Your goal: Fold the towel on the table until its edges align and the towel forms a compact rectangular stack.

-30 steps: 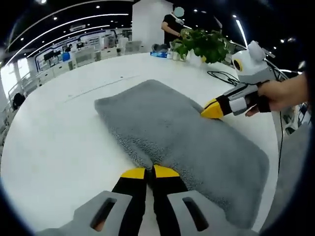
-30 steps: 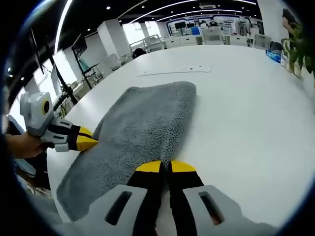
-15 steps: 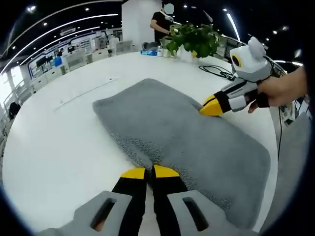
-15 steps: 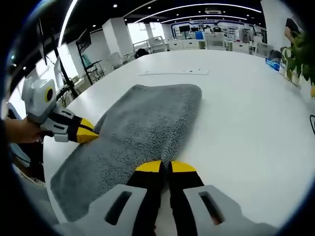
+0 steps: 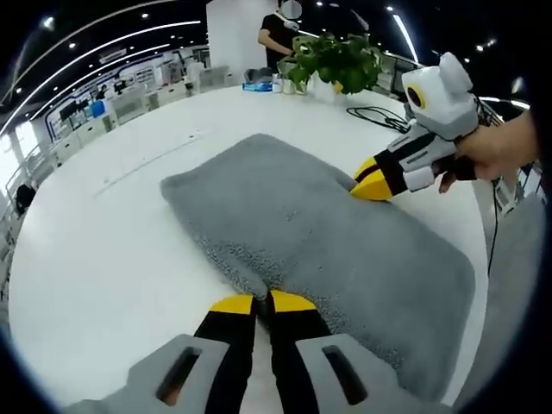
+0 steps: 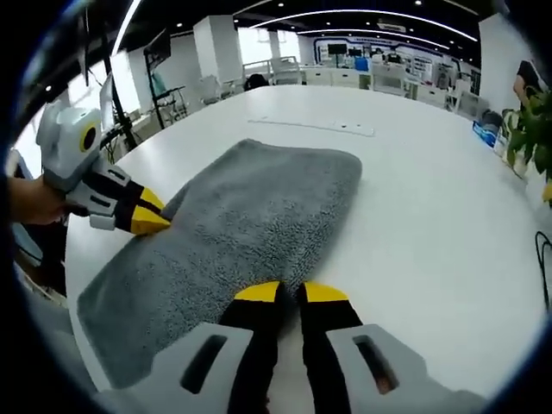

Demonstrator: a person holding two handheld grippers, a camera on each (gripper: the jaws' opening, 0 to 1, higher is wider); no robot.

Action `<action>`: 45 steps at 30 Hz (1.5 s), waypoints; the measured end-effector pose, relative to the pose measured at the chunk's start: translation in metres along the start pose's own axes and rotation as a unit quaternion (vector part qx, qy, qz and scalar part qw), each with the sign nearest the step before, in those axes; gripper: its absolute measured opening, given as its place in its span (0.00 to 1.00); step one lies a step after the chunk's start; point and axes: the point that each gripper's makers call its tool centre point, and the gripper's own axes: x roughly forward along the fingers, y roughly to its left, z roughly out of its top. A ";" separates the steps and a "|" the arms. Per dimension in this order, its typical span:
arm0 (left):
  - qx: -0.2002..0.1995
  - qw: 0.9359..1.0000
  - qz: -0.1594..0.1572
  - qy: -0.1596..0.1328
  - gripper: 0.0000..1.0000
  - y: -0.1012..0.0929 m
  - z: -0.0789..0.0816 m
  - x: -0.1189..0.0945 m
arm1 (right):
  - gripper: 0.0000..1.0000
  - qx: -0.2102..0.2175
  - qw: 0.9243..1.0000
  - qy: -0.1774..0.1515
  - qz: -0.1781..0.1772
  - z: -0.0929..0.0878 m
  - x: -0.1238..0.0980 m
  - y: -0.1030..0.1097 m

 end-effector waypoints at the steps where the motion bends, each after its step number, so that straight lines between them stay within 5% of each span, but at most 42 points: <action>1: 0.000 1.000 -0.001 -0.002 0.06 0.000 0.000 -0.001 | 0.07 0.002 1.000 -0.001 0.002 0.001 0.000 0.000; 26: 0.003 1.000 -0.011 -0.022 0.37 -0.016 -0.005 -0.046 | 0.20 -0.009 0.999 -0.007 0.039 0.001 -0.039 0.016; 40: 0.062 0.995 -0.077 -0.019 0.41 -0.061 -0.015 -0.062 | 0.24 -0.043 0.996 -0.012 0.083 -0.006 -0.056 0.048; 45: 0.129 0.988 -0.090 0.002 0.41 -0.077 -0.025 -0.067 | 0.24 -0.069 0.993 -0.003 0.095 -0.014 -0.063 0.062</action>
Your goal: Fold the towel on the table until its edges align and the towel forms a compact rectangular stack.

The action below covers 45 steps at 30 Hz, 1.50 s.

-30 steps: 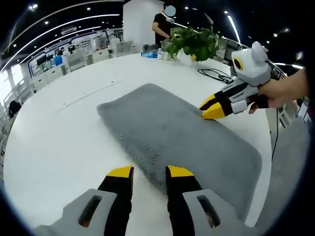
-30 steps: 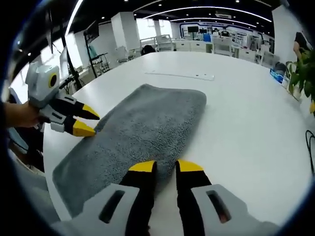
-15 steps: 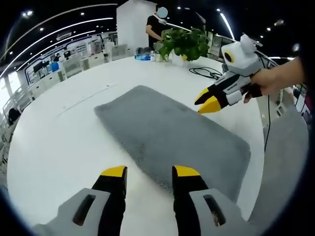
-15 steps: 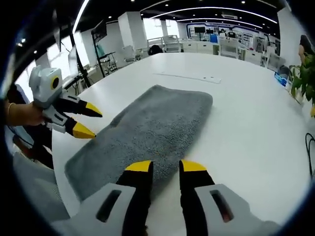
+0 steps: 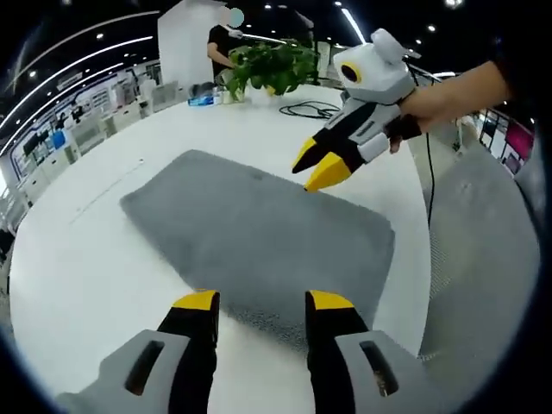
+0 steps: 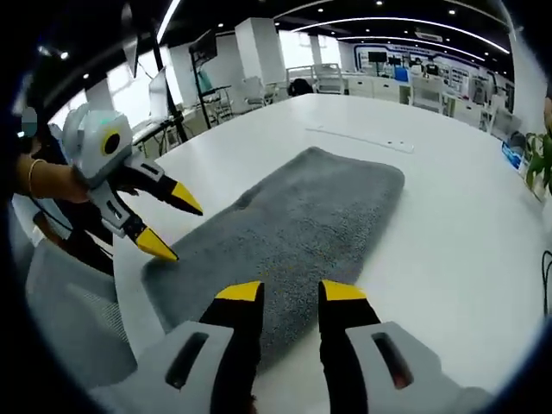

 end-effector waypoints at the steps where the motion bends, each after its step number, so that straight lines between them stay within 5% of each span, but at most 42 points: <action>1: 0.004 1.000 -0.003 -0.002 0.41 -0.004 0.001 0.000 | 0.24 -0.008 1.000 0.003 0.001 -0.001 0.000 0.003; 11: 0.046 0.998 -0.041 -0.002 0.41 -0.034 0.004 -0.004 | 0.25 -0.028 0.999 0.013 0.025 -0.010 -0.004 0.030; 29: 0.121 0.990 -0.068 0.036 0.32 -0.072 -0.019 -0.001 | 0.25 -0.064 0.994 0.043 0.072 -0.043 -0.015 0.072; 38: 0.132 0.988 -0.066 0.052 0.32 -0.072 -0.028 0.007 | 0.26 -0.114 0.986 0.076 0.096 -0.060 -0.016 0.090; 45: 0.141 0.987 -0.059 0.059 0.27 -0.067 -0.026 0.009 | 0.36 -0.202 0.968 0.103 0.105 -0.079 -0.006 0.093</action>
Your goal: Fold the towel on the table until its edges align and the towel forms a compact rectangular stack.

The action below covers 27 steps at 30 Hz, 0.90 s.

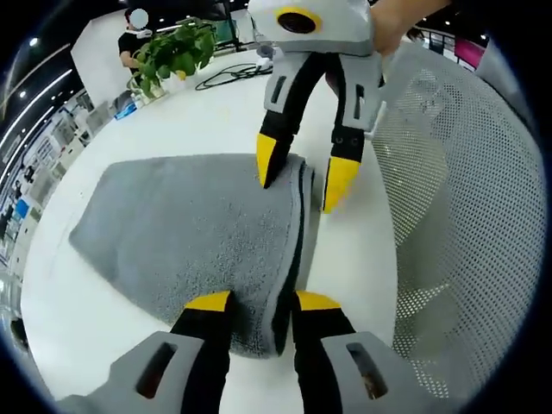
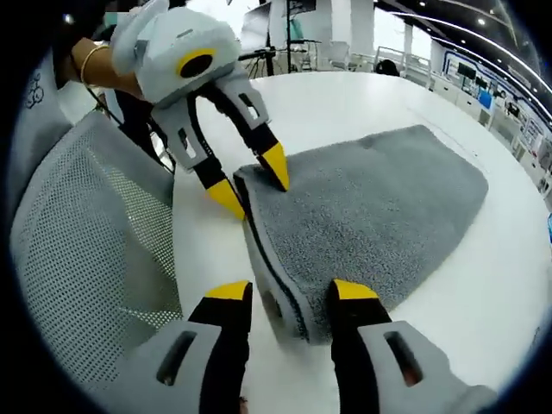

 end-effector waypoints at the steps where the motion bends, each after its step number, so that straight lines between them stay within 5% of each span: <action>1: 0.001 1.000 -0.001 0.000 0.27 0.000 0.000 0.000 | 0.36 -0.003 1.000 0.002 -0.001 0.000 0.001 0.000; 10: 0.011 1.000 -0.008 0.015 0.21 0.004 0.000 0.003 | 0.28 -0.078 0.996 0.028 -0.014 -0.005 0.002 -0.009; 27: 0.026 0.999 -0.005 0.020 0.10 0.013 0.002 0.009 | 0.07 -0.080 0.994 0.060 -0.033 0.001 0.000 -0.021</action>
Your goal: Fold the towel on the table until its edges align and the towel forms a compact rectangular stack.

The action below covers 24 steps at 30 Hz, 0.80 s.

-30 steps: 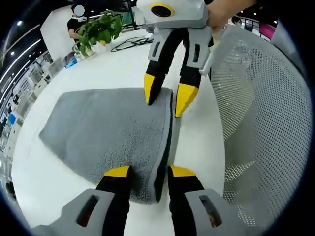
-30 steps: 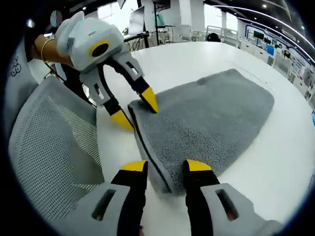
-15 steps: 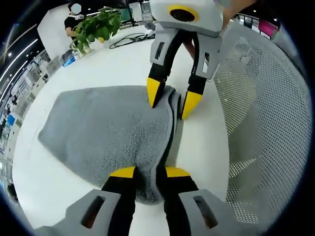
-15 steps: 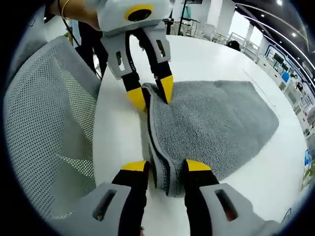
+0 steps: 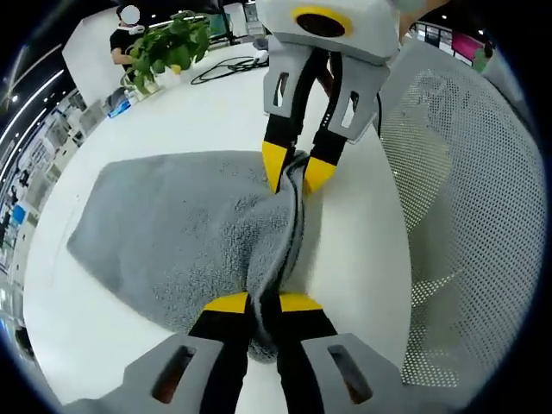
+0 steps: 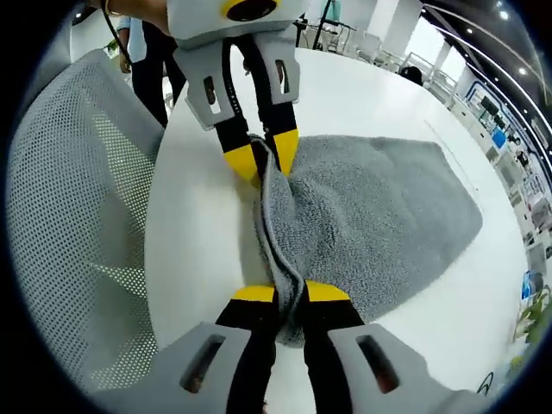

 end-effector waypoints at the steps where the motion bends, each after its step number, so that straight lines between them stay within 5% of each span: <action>1: 0.002 1.000 0.002 0.000 0.09 0.000 0.000 0.000 | 0.07 0.001 1.000 -0.002 0.002 -0.001 0.000 -0.001; 24: 0.004 1.000 -0.012 0.003 0.07 0.001 0.000 0.000 | 0.06 0.068 0.997 -0.018 0.024 -0.002 0.001 -0.003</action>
